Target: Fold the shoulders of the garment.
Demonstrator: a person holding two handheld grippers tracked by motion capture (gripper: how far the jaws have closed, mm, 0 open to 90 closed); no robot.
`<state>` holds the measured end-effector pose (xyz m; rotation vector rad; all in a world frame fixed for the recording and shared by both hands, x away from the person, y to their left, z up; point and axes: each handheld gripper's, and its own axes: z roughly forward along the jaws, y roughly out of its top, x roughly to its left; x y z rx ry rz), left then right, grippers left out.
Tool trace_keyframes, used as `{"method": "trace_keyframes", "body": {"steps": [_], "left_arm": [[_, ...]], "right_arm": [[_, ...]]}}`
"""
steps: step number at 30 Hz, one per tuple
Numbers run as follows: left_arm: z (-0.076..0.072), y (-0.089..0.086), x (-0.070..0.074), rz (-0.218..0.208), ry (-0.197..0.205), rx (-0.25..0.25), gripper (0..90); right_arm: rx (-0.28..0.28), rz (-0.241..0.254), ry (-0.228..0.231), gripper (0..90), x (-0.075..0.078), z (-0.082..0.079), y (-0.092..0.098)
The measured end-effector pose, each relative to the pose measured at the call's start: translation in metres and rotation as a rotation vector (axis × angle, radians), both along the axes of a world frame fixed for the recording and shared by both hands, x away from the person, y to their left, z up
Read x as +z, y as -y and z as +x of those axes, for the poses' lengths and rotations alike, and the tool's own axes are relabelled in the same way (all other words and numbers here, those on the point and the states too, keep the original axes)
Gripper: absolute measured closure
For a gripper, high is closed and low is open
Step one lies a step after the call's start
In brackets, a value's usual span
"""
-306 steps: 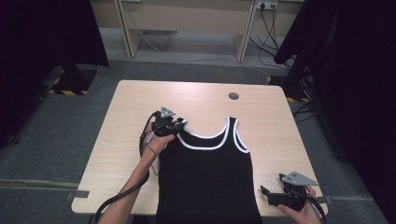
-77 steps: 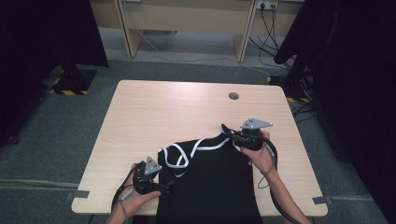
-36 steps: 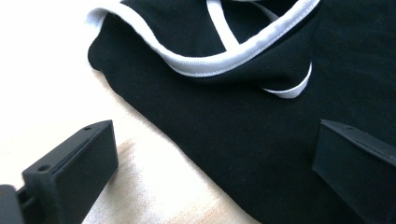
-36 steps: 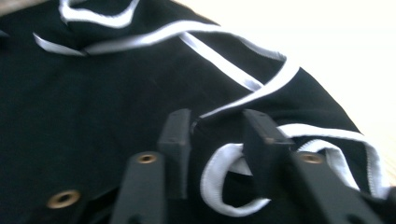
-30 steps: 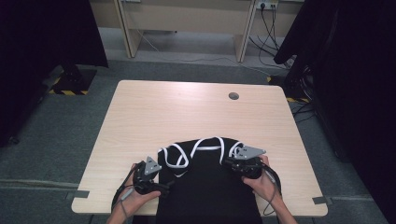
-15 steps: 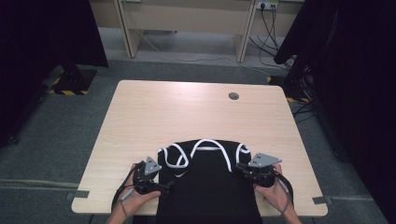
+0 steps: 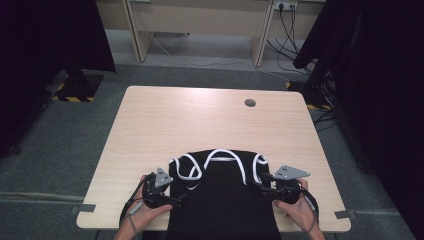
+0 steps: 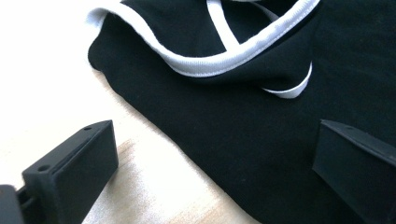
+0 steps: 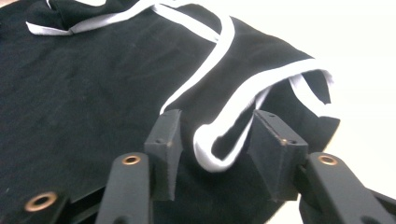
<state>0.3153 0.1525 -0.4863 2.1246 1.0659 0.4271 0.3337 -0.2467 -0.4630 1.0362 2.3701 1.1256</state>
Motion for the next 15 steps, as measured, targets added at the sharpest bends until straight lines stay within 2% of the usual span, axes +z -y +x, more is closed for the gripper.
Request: {"method": "trace_keyframes", "body": {"steps": [6, 12, 15], "left_arm": [[-0.002, 0.000, 0.000, -0.001, -0.001, -0.002, 0.0], [-0.003, 0.001, 0.000, -0.003, -0.001, -0.006, 0.0], [-0.003, 0.001, 0.000, -0.002, -0.001, -0.006, 0.0]], "right_arm": [[-0.033, -0.019, -0.037, 36.1, -0.005, -0.007, 0.002], [-0.034, -0.074, -0.047, 34.0, -0.012, -0.014, 0.003], [-0.039, -0.071, -0.043, 34.0, -0.013, -0.017, 0.003]]}}
